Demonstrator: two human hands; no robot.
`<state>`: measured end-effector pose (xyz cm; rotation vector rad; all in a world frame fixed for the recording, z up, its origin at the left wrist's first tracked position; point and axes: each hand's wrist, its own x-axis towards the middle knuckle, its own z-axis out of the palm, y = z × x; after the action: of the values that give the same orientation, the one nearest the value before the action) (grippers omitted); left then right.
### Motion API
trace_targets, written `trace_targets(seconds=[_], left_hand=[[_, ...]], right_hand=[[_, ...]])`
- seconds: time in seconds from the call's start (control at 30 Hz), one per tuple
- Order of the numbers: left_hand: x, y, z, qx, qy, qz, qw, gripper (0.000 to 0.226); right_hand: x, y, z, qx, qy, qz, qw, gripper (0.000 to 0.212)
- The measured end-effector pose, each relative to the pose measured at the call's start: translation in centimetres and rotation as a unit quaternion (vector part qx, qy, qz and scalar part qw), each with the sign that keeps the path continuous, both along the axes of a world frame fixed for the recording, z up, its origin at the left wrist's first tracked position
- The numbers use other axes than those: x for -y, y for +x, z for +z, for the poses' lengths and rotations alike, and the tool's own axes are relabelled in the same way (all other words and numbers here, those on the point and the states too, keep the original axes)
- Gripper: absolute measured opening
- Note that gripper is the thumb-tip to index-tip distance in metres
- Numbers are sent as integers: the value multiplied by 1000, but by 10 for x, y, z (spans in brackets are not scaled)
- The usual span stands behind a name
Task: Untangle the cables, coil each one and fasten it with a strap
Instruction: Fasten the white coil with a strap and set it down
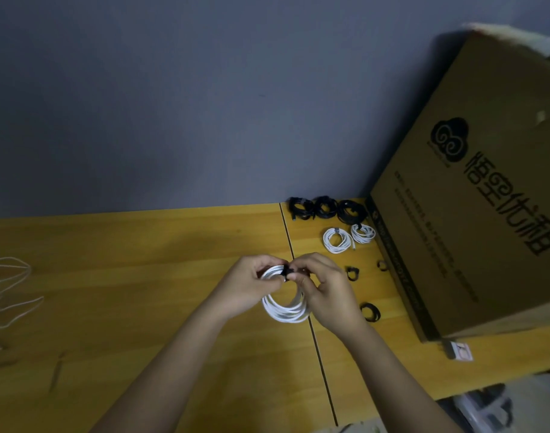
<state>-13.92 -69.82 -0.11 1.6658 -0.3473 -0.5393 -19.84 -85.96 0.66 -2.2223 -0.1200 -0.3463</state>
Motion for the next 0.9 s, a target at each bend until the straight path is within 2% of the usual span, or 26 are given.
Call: trace_targets(seconds=[0.13, 0.27, 0.47, 0.6, 0.7, 0.77, 0.9], left_hand=[[9, -6, 5, 23, 5, -34, 999, 39], [17, -8, 12, 11, 3, -62, 998, 27], [22, -7, 25, 11, 28, -83, 996, 22], [23, -6, 28, 30, 42, -92, 994, 22], [25, -5, 29, 57, 59, -89, 993, 21], [26, -6, 27, 72, 72, -80, 992, 22], [31, -8, 24, 54, 46, -49, 996, 20]], right_hand=[[10, -7, -2, 15, 13, -3, 1000, 5], [12, -17, -6, 47, 27, -7, 999, 8], [23, -20, -3, 63, 30, -1, 998, 8], [29, -23, -3, 19, 118, -16, 993, 8], [26, -25, 0, 1, 202, -35, 979, 19], [23, -24, 1, -2, 218, -51, 975, 24], [25, -22, 2, -10, 251, -69, 965, 18]])
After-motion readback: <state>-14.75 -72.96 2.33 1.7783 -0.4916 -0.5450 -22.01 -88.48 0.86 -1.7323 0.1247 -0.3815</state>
